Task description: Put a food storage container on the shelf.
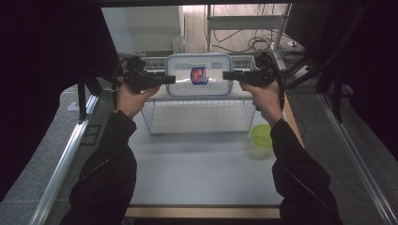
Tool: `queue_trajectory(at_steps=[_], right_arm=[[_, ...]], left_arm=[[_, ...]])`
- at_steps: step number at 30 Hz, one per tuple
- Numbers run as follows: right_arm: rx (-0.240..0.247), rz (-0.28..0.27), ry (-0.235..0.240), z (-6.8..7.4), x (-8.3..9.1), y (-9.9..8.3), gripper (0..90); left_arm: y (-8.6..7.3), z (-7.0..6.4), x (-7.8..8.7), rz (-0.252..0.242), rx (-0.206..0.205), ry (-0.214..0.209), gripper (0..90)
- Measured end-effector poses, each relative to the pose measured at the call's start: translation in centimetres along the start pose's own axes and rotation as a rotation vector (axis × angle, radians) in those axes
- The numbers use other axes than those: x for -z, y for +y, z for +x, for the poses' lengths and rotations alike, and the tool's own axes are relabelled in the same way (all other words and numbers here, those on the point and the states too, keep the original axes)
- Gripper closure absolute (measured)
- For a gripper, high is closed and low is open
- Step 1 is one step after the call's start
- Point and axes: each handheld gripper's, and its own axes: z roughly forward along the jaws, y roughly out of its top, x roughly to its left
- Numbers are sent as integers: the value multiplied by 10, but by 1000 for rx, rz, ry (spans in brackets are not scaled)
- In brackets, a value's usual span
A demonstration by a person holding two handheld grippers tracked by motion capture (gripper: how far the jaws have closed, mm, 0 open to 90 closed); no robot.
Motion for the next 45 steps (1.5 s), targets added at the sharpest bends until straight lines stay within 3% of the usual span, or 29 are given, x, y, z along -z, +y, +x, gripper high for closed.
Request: queue_trajectory(at_steps=[3, 5, 8, 10, 13, 16, 18, 21, 22, 23, 24, 27, 33, 37, 39, 45], right_arm=[[9, 3, -7, -1, -1, 1, 469], [14, 8, -18, 0, -1, 1, 459], [34, 26, -41, 2, -3, 0, 415], [24, 34, -48, 1, -5, 0, 395], [15, 29, -37, -1, -5, 0, 397], [21, 30, -47, -1, -6, 1, 393], [48, 28, -80, 3, -6, 3, 376], [61, 28, -90, 4, -7, 3, 368], [90, 14, -127, 8, -6, 3, 369], [90, 14, -127, 8, -6, 3, 369], [127, 18, -178, 12, -6, 3, 363], [146, 15, -215, 16, -6, 3, 362], [181, 16, -209, 22, -10, -3, 343], [177, 15, -193, 20, -11, -6, 344], [170, 7, -180, 19, -11, -6, 342], [211, 28, -203, 20, -15, -11, 338]], left_arm=[[0, 2, -1, -4, 8, -2, 460], [-1, 0, -2, 2, -11, 23, 446], [-4, -4, -8, 49, -57, 91, 439], [-4, -4, -9, 37, -48, 95, 429], [-5, 1, -8, 31, -22, 65, 439], [-6, 1, -8, 25, -22, 63, 443], [-6, 0, -8, 22, -27, 74, 443], [-6, -2, -8, 20, -33, 87, 443], [-6, -2, -8, 16, -29, 84, 434], [-6, -2, -8, 10, -25, 78, 434], [-7, -2, -8, 3, -21, 74, 419], [-7, -1, -8, -6, -8, 69, 420], [-7, -2, -9, -17, -18, 86, 417], [-7, -4, -10, -66, -35, 100, 382], [-6, -3, -10, -78, -16, 95, 353], [-5, -4, -7, -80, -33, 95, 305]])
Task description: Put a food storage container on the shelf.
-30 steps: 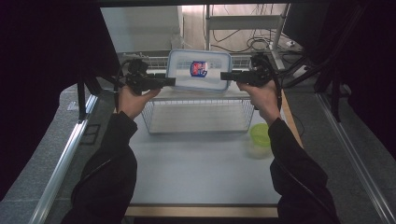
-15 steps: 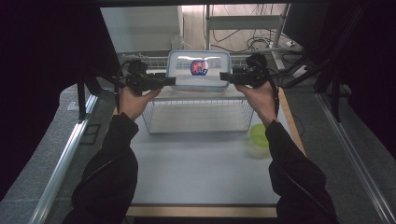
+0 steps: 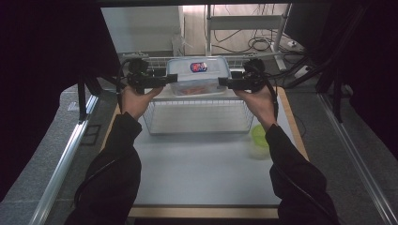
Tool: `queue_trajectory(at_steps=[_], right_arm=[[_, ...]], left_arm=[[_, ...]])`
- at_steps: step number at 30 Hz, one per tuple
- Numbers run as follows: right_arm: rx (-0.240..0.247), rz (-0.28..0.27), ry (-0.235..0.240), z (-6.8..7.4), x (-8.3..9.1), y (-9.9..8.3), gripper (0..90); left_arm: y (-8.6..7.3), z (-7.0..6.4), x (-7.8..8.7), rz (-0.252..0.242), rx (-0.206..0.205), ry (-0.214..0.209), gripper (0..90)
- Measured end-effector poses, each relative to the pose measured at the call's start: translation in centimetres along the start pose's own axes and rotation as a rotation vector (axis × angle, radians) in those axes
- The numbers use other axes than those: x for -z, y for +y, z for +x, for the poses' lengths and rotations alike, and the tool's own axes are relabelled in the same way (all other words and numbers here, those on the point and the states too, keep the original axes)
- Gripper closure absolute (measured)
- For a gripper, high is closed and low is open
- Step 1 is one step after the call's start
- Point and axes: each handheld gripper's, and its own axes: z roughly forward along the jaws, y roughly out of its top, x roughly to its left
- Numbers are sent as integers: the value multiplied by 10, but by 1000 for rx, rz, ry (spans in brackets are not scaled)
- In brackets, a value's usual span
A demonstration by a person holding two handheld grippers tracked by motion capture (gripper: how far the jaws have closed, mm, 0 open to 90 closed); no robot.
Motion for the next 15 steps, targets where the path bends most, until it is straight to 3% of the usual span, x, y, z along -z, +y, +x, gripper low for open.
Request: queue_trajectory(at_steps=[4, 7, 10, 13, 15], right_arm=[[30, 14, 7, -2, 2, -8, 386], [46, 32, 11, -3, 1, -12, 416], [36, 50, 28, -4, -3, -18, 493], [48, 57, 4, -3, -6, -20, 545], [42, 54, 4, -3, -7, -19, 567]], left_arm=[[-10, -4, 11, -19, -8, -35, 302], [-23, -5, 11, 2, -7, -37, 312], [-32, -3, 3, 39, -21, -23, 358], [-33, -2, -2, 70, -48, 15, 443], [-31, 0, -5, 79, -38, 17, 522]])
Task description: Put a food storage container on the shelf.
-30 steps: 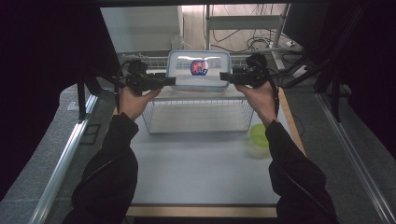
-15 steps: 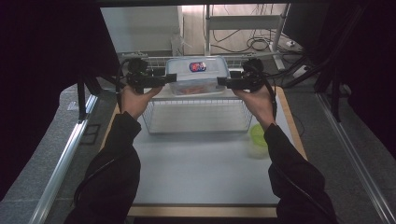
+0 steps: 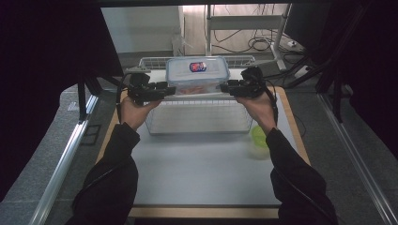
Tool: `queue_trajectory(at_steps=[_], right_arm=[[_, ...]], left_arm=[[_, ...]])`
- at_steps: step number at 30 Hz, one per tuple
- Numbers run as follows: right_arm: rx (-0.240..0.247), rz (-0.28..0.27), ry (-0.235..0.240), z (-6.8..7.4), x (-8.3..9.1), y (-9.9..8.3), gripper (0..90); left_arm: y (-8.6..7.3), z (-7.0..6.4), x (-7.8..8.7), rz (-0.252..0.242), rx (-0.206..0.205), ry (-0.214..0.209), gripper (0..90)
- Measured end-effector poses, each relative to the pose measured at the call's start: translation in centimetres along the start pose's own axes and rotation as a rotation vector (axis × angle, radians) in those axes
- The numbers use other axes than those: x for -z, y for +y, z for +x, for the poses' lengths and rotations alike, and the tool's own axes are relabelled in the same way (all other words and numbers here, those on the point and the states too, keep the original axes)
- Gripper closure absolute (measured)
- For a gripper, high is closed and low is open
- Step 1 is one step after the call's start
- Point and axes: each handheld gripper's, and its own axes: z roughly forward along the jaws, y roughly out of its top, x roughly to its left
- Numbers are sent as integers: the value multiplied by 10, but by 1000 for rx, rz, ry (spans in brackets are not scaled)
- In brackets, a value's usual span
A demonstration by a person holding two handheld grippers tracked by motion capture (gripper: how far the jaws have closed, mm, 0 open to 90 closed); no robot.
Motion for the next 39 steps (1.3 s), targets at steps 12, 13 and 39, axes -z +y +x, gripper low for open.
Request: queue_trajectory(at_steps=[12, 13, 39], right_arm=[[-17, -36, -53, -1, -6, 3, 615], [-23, -37, -56, -2, -6, 4, 615], [128, -4, -8, 29, 23, -29, 322]], left_arm=[[7, 0, -15, 44, 13, 122, 619], [7, 0, -16, 49, 13, 123, 616], [-51, -46, 18, 36, -158, 45, 282]])
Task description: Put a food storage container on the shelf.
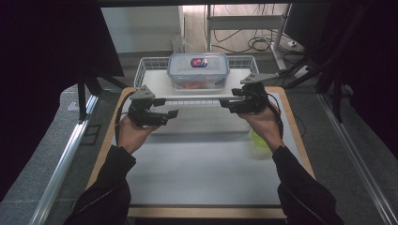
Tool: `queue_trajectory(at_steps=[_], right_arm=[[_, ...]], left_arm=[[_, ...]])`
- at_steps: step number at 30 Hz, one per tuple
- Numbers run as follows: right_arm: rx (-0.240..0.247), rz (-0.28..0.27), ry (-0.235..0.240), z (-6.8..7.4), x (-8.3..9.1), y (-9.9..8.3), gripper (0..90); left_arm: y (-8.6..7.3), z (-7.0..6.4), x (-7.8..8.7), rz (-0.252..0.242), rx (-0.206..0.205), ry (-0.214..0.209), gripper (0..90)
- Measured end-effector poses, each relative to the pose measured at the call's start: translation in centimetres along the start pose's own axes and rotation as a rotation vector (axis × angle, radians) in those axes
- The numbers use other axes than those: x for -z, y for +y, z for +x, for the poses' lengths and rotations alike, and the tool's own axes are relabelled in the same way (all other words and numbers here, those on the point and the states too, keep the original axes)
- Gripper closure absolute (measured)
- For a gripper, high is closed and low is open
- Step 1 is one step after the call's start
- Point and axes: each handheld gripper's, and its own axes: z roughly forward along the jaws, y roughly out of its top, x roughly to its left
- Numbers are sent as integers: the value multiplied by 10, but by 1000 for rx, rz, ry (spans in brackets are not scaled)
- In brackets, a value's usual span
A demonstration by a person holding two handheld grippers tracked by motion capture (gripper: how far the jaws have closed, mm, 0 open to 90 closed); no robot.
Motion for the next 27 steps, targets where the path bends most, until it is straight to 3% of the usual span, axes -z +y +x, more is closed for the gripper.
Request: queue_trajectory(at_steps=[5, 9, 12, 21, 27], right_arm=[[10, -11, 20, 6, 8, -13, 257], [9, -29, 40, 12, 15, -25, 197], [22, -30, 40, 16, 20, -33, 169], [9, -35, 52, 24, 30, -63, 129], [17, -17, 47, 32, 30, -88, 84]], left_arm=[[-14, -6, 7, 6, 10, -37, 225], [-27, -16, 13, 2, -16, -39, 200], [-39, -20, 16, -13, -5, -49, 196], [-69, -33, 17, 0, -18, -34, 136], [-88, -43, 19, -8, -23, 22, 90]])
